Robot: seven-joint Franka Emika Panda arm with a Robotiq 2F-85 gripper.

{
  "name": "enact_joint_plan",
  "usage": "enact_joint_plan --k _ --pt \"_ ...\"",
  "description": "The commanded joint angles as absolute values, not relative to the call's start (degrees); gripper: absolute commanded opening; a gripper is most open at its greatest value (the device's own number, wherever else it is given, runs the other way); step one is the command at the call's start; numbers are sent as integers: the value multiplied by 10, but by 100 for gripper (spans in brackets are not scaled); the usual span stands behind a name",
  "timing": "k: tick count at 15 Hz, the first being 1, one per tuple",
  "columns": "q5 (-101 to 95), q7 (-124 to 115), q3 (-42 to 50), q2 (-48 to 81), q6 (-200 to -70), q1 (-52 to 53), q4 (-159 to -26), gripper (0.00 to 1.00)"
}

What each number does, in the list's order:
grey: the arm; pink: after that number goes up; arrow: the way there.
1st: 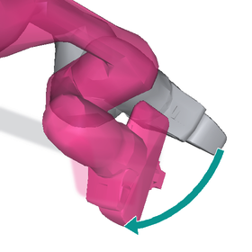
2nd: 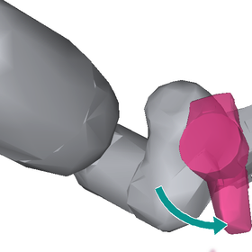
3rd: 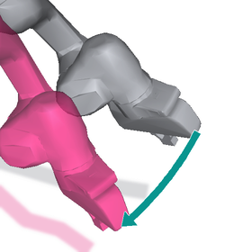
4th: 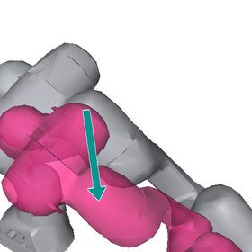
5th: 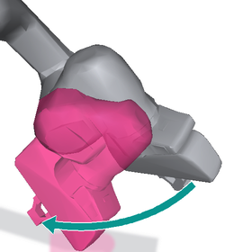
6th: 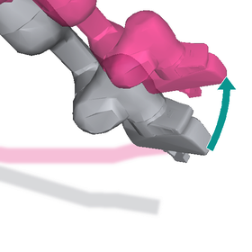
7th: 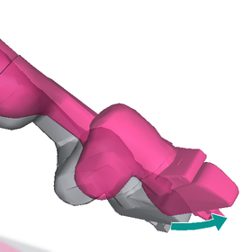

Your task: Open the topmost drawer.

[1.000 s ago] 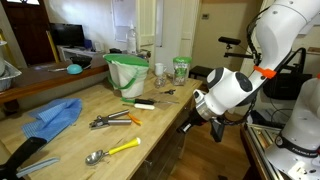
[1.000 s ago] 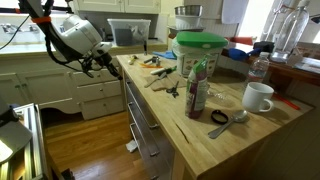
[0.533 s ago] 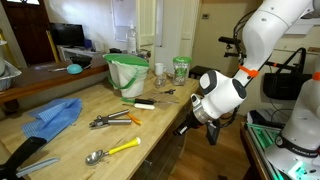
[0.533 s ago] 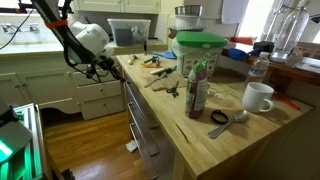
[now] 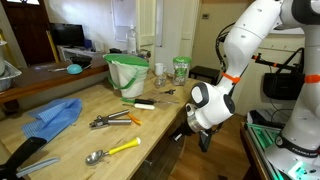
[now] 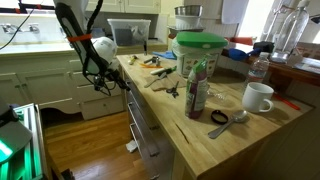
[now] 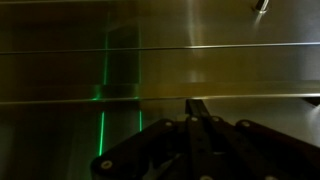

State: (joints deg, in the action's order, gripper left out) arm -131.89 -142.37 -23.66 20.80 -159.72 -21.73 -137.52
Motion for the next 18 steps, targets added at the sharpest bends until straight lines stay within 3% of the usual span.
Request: enact_joint_plan --k 1,18 --pt "-1386 -1487 -252 254 -1559 -228 -1352 0" --pt "-1421 -1546 -293 240 -1551 -263 -1359 0"
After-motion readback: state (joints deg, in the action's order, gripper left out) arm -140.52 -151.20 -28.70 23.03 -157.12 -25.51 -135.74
